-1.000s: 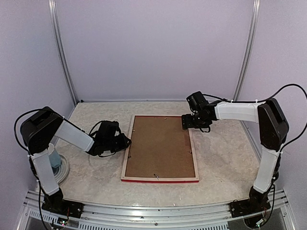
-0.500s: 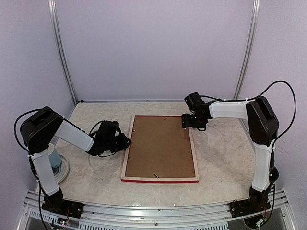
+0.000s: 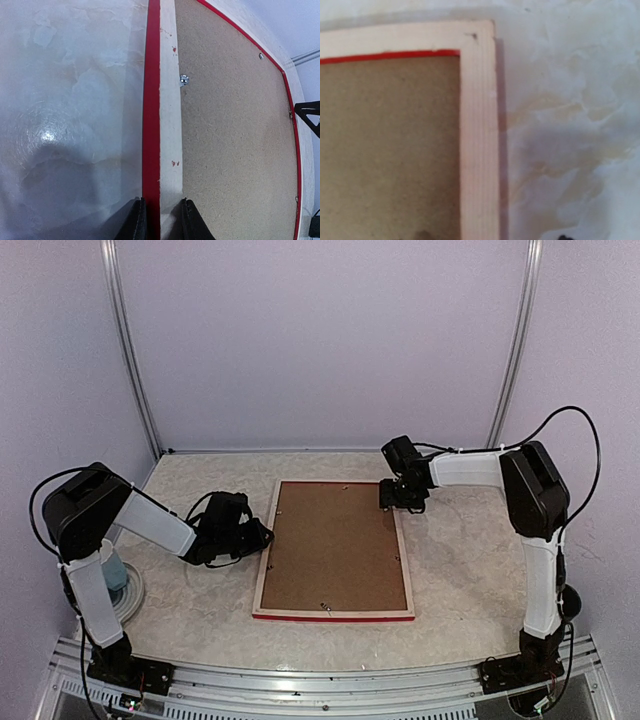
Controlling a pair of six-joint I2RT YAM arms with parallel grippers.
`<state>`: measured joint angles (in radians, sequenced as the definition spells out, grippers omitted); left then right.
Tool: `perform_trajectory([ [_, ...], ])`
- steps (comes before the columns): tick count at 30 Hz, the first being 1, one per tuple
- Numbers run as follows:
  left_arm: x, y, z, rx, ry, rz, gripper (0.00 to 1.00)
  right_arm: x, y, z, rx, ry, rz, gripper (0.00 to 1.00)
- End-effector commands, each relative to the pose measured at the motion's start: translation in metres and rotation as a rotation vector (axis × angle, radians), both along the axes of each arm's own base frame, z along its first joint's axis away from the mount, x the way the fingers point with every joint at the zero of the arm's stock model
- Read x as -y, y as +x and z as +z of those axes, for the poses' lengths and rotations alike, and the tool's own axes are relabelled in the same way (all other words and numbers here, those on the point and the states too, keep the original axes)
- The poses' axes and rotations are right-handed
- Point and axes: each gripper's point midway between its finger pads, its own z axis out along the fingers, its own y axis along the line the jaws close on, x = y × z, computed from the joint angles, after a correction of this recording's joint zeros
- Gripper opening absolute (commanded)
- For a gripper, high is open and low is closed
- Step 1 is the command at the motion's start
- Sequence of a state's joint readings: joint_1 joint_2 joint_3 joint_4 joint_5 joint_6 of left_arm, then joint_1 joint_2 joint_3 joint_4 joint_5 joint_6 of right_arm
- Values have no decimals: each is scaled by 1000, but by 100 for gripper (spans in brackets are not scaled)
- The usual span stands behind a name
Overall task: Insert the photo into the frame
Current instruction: Press the fastener onto the backboard.
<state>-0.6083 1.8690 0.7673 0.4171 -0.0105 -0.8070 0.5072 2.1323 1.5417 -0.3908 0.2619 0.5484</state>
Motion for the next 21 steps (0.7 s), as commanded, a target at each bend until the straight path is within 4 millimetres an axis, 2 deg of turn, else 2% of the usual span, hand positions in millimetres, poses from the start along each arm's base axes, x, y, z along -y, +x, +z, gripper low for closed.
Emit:
perform_trajectory([
  [1, -34, -68, -85, -338, 167, -22, 11, 8, 0, -7, -5, 1, -23, 65],
  [6, -33, -68, -85, -338, 164, -24, 11, 12, -3, -13, -16, -7, -18, 62],
  [15, -33, -68, -85, -337, 165, -24, 11, 7, -4, -29, -51, 0, 15, 62],
  [21, -34, -68, -85, -338, 166, -22, 11, 11, -14, -40, -80, -10, 17, 58],
])
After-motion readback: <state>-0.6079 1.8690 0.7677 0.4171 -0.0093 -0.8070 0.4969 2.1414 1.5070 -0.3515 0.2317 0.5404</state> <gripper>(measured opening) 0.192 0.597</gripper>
